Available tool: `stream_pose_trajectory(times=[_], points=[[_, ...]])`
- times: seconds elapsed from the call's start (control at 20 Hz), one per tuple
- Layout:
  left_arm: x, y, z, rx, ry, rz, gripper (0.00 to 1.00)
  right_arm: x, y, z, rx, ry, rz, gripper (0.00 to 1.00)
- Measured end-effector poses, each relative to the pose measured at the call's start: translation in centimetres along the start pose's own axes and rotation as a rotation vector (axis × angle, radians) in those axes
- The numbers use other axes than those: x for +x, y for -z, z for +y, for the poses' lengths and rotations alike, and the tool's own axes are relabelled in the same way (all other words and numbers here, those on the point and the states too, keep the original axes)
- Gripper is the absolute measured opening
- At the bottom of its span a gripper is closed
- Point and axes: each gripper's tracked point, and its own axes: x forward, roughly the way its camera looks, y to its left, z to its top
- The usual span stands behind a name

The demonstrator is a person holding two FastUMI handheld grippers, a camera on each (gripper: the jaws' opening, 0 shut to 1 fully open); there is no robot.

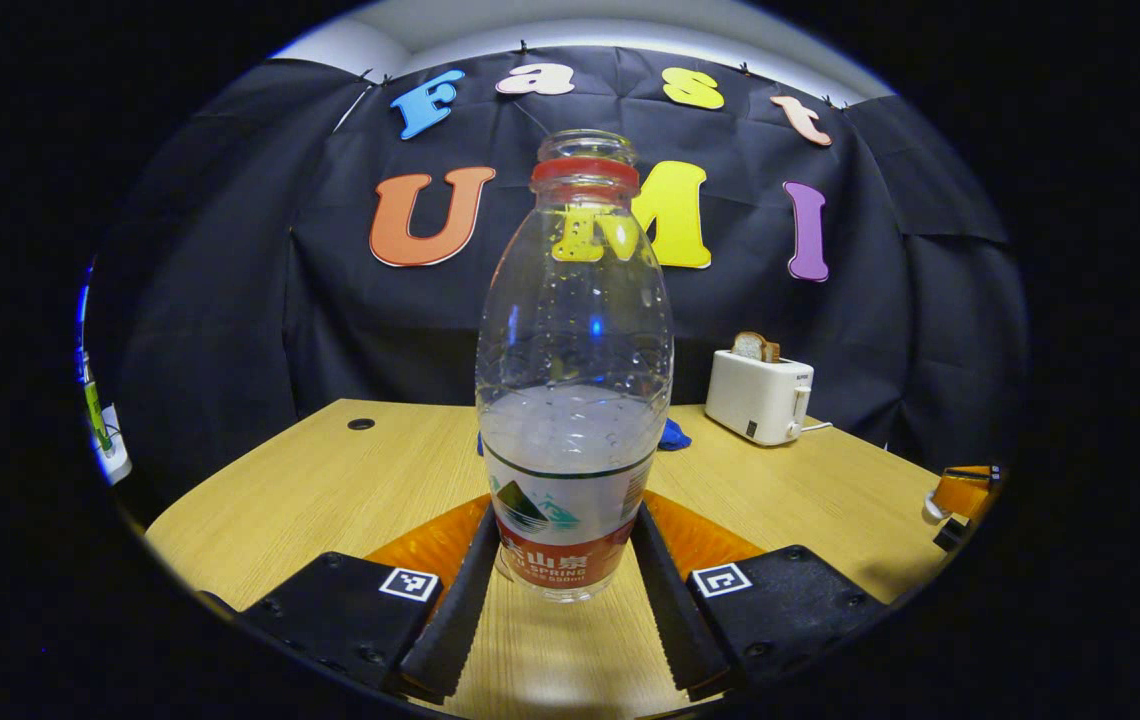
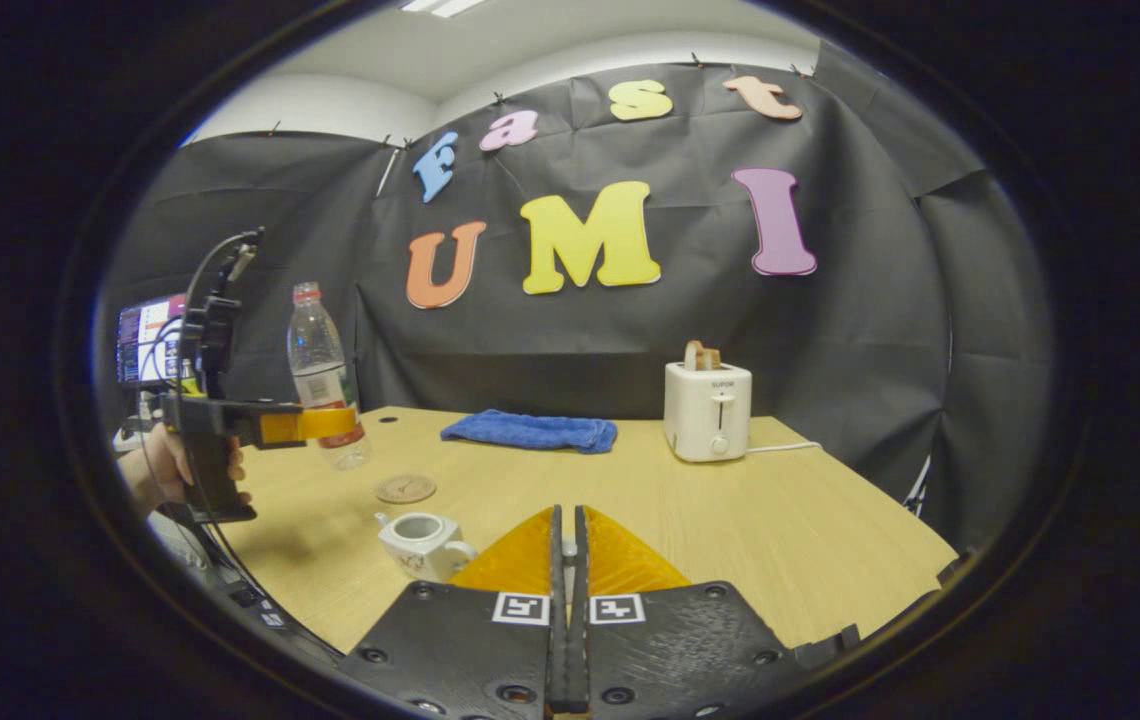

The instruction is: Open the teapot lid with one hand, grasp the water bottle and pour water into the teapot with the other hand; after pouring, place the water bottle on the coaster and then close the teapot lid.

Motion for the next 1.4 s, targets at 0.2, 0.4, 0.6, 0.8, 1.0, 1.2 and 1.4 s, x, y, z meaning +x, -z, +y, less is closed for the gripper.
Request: stream_pose_trajectory(times=[0.2,0.4,0.6,0.8,1.0,1.2,1.4], points=[[3.9,1.4,0.6,0.007,0.004,0.032,0.77,0.5,0.6,-0.4,-0.004,0.013,0.018,0.0],[6.6,4.8,1.0,-0.012,0.001,0.13,0.78,0.7,0.8,-0.8,-0.01,0.029,0.024,0.0],[7.6,5.9,1.8,-0.021,-0.01,0.148,0.78,1.2,1.6,-1.5,-0.012,0.041,0.046,0.0],[7.8,6.4,1.7,-0.026,-0.005,0.156,0.8,1.4,1.7,-1.2,-0.016,0.038,0.049,0.0],[7.6,6.3,1.4,-0.028,0.006,0.161,0.81,1.4,1.7,-1.0,-0.019,0.034,0.049,0.0],[7.4,6.2,1.3,-0.025,0.01,0.166,0.87,1.3,1.6,-1.0,-0.019,0.035,0.046,0.0],[7.0,6.1,1.3,-0.023,0.009,0.169,0.99,1.0,1.4,-0.7,-0.022,0.03,0.041,0.0]])
